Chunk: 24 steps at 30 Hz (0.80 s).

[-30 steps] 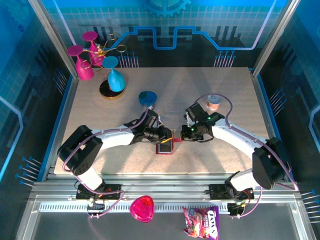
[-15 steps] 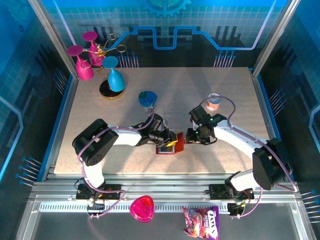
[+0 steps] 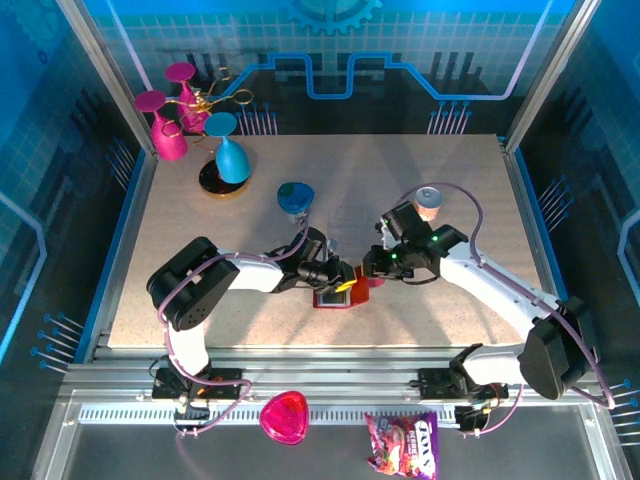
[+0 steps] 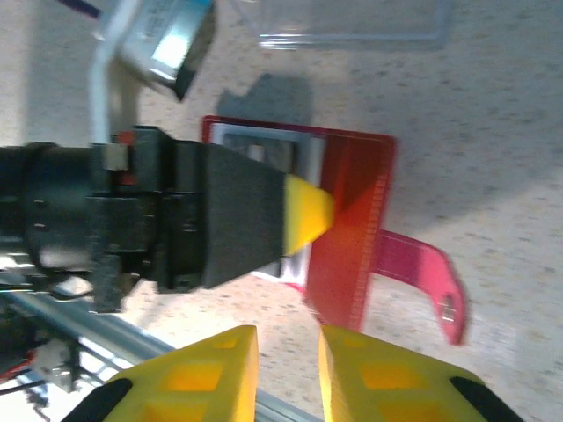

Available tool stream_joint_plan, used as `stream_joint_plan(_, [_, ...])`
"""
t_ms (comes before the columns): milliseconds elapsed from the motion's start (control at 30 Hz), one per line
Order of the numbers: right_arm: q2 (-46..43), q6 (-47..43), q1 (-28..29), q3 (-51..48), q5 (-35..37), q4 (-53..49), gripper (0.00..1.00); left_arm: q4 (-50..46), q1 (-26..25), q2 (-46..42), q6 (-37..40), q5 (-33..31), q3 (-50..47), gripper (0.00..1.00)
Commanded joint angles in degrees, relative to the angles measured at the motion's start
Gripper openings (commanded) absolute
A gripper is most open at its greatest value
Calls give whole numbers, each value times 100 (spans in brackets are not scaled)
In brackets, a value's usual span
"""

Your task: Take the credit cards out of the card holder

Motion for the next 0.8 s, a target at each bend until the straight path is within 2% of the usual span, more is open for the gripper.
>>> stream_joint_plan(0, [369, 258, 126, -173, -687, 508, 23, -25, -40, 84, -75, 75, -54, 18])
stream_joint_plan(200, [1081, 131, 291, -282, -110, 432, 20, -80, -36, -52, -67, 46, -92, 18])
stream_joint_plan(433, [1299, 26, 282, -319, 251, 326, 19, -562, 23, -564, 146, -117, -33, 18])
stream_joint_plan(767, [1598, -86, 273, -80, 283, 334, 18, -2542, 130, -1412, 1069, -726, 46, 19])
